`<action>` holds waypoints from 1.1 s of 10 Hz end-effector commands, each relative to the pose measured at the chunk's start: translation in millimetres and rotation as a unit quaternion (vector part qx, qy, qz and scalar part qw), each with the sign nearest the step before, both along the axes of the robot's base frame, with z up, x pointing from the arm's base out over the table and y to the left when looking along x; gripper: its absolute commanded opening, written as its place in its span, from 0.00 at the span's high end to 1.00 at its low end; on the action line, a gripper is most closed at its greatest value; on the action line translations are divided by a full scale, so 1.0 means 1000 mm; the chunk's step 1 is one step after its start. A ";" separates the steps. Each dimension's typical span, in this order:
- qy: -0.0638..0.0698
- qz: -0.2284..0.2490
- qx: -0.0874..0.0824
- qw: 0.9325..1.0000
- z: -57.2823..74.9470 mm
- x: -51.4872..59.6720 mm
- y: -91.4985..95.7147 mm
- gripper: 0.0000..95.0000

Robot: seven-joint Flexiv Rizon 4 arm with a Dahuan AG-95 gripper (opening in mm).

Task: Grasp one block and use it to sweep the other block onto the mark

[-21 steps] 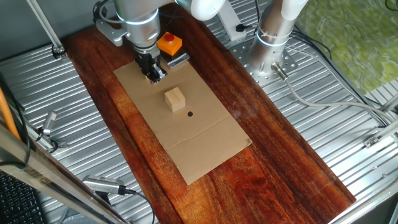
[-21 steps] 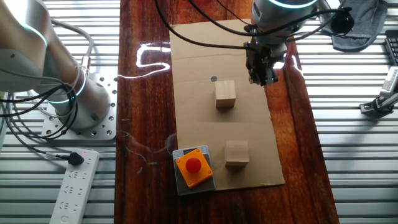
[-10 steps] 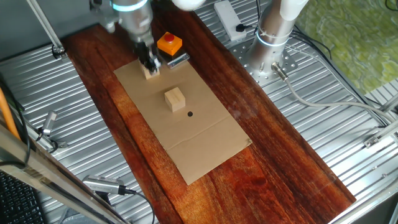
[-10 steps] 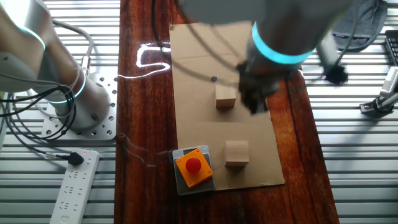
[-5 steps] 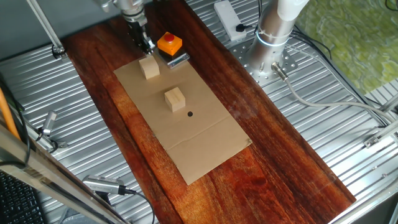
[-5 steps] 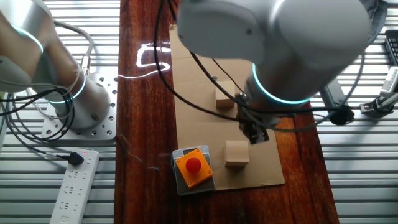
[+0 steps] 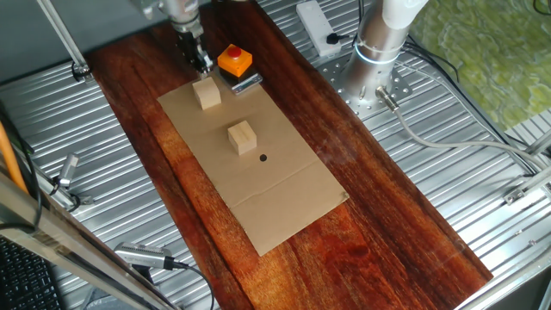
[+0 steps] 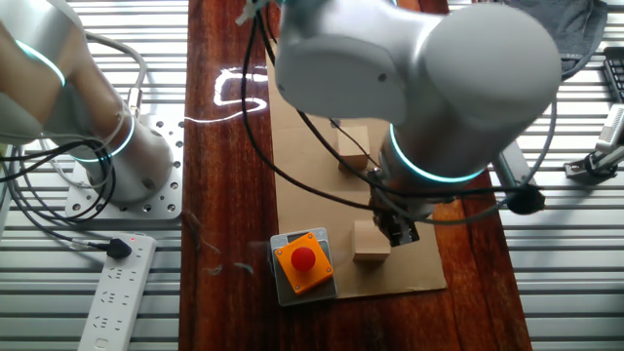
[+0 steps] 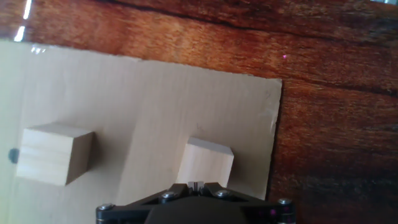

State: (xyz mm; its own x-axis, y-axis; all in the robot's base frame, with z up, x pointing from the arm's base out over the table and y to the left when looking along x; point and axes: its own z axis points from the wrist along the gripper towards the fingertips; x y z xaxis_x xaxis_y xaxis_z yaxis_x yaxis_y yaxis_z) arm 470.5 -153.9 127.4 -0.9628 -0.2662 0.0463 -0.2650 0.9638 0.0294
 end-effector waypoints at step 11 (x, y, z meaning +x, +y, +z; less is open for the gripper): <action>-0.011 -0.001 -0.015 1.000 0.005 -0.002 0.001 1.00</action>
State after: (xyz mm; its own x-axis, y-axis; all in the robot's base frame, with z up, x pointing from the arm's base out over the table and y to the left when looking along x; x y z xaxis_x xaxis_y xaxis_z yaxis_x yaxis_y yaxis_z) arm 466.3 -152.4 134.4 -0.9620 -0.2728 0.0080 -0.2728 0.9621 -0.0019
